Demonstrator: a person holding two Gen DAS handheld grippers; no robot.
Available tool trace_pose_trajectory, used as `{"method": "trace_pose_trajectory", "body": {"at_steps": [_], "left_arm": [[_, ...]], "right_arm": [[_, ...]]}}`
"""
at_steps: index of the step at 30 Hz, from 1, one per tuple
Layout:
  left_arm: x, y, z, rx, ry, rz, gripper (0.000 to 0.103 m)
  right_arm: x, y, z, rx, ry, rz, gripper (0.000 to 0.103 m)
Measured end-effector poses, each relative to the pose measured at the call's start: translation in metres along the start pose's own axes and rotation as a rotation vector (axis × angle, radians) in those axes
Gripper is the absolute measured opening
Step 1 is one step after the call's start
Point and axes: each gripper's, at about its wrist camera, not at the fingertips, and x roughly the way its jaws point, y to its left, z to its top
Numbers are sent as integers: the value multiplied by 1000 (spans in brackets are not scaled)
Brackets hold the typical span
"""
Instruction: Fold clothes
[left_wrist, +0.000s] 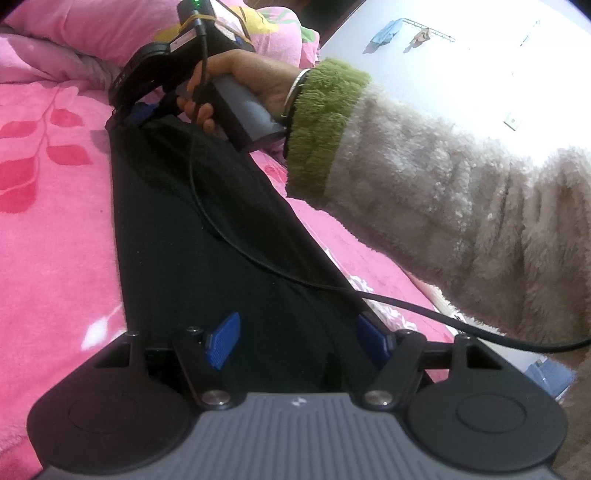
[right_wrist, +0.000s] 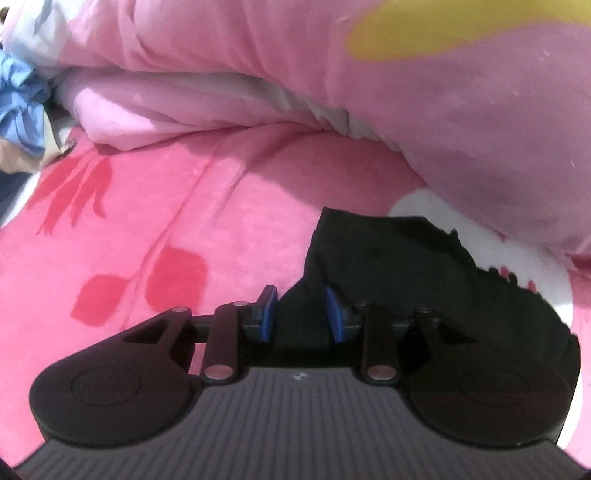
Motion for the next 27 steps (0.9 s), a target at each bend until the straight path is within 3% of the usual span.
{"method": "trace_pose_trajectory", "body": {"at_steps": [1, 2, 4, 8, 10, 12, 14, 16, 18, 20, 21, 24, 27], "left_arm": [[-1, -1, 0, 0, 0, 0, 71], [-1, -1, -1, 0, 0, 0, 71], [-1, -1, -1, 0, -1, 0, 71], [1, 1, 1, -3, -1, -2, 71], [1, 1, 1, -4, -1, -3, 71], [1, 1, 1, -3, -1, -2, 71], [3, 1, 1, -3, -1, -1, 71], [4, 1, 1, -2, 0, -1, 71], [3, 0, 0, -2, 0, -1, 71], [3, 0, 0, -5, 0, -3, 71], [2, 0, 0, -6, 0, -5, 71], [3, 3, 1, -9, 0, -6, 71], [4, 4, 1, -7, 0, -5, 72]], "right_arm": [[3, -1, 1, 18, -22, 30, 7], [7, -3, 3, 38, -45, 64, 5], [3, -11, 4, 99, -113, 198, 4], [-14, -41, 12, 233, -221, 247, 7], [-20, -65, 12, 299, -225, 244, 7], [-15, -94, 7, 369, -147, 298, 11], [-8, -121, -5, 461, -66, 297, 18], [8, -150, -17, 570, -38, 316, 16], [19, -181, -27, 709, -81, 382, 12], [12, -199, -32, 767, -216, 366, 15], [4, -205, -34, 771, -286, 314, 18], [-7, -225, -53, 848, -312, 415, 18], [-22, -225, -71, 793, -274, 510, 23]]}}
